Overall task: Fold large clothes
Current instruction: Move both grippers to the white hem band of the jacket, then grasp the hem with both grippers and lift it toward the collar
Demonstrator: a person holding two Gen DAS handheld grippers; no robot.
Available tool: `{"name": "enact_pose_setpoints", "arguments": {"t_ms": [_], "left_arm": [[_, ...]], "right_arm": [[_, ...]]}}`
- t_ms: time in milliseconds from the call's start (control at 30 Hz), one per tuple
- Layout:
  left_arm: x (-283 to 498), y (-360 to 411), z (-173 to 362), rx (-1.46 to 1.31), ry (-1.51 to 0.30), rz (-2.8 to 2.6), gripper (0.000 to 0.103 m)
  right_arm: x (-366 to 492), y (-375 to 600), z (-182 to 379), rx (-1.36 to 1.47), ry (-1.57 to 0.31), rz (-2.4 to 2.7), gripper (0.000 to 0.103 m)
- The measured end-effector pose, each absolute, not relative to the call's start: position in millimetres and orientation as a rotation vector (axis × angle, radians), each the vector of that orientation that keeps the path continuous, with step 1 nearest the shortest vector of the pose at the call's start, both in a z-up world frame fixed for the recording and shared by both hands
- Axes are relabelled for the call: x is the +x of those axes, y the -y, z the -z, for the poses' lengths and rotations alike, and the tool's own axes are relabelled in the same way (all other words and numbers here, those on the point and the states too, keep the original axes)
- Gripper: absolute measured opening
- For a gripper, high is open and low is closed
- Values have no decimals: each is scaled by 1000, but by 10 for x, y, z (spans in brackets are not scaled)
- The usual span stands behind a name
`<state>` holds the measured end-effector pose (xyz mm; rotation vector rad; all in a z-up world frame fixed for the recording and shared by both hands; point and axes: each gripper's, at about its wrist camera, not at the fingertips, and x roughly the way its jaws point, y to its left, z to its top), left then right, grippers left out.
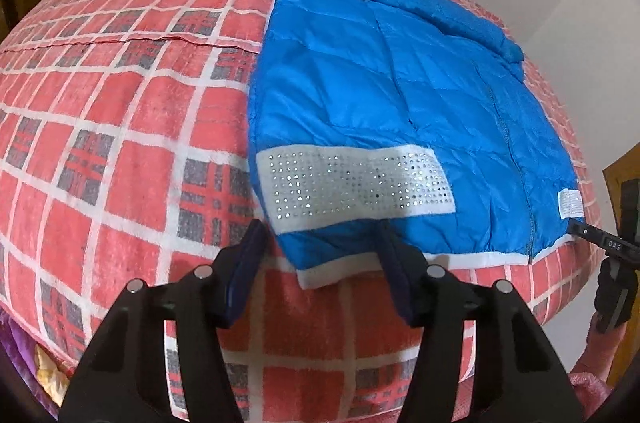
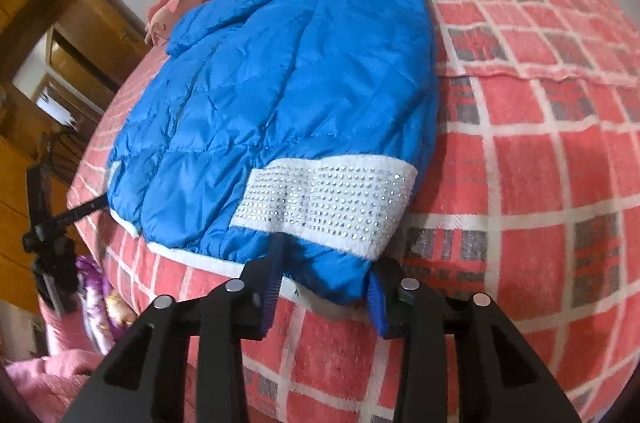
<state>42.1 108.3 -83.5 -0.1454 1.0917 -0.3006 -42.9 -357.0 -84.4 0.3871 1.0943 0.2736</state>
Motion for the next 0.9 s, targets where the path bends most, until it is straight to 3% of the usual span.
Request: {"name": "enact_pose_setpoints", "arguments": {"t_ms": [33, 100, 267, 433, 500, 900], "left_arm": [[414, -1088, 832, -152, -1091, 302, 56], [395, -1091, 817, -175, -1091, 321, 40], [360, -1060, 815, -196, -1095, 339, 31], [371, -1071, 839, -209, -1088, 344, 23], [365, -1085, 801, -209, -1075, 341, 13], [386, -899, 98, -108, -918, 356, 9]], "right_arm": [[-431, 3555, 830, 377, -1088, -271, 37], [-443, 3529, 802, 356, -1072, -270, 30], [-468, 3577, 702, 374, -1021, -291, 15], [-424, 3527, 775, 344, -1039, -283, 13], [-444, 3540, 758, 354, -1033, -287, 11], [-427, 3608, 199, 373, -916, -340, 9]]}}
